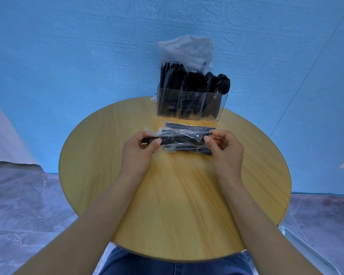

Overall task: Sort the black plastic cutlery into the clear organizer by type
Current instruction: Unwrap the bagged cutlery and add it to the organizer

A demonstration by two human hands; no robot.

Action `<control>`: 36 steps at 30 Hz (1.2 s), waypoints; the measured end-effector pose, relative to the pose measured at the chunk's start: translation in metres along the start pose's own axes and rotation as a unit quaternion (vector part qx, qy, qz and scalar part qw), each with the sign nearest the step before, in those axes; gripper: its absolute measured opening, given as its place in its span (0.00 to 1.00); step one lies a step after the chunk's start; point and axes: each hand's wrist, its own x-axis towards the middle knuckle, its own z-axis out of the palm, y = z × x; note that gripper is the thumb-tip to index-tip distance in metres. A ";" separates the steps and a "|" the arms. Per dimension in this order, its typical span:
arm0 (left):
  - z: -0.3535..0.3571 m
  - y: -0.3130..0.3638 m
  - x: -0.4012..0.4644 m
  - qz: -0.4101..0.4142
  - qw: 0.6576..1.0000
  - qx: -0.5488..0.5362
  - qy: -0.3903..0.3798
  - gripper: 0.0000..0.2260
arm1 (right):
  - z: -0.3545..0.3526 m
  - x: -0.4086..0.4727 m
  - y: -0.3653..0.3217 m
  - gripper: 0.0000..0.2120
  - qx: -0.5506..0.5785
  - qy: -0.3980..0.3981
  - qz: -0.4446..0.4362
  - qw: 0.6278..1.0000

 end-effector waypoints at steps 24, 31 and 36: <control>0.001 -0.001 0.002 -0.017 0.999 -0.036 -0.024 0.05 | -0.005 0.006 0.002 0.11 0.024 0.016 -0.008 1.000; 0.001 0.000 0.002 -0.019 0.998 -0.059 -0.004 0.07 | -0.006 0.005 0.002 0.08 0.028 -0.010 0.002 1.000; 0.001 0.001 0.000 -0.013 0.999 -0.038 -0.022 0.07 | -0.007 0.006 0.002 0.07 0.049 -0.021 0.023 0.998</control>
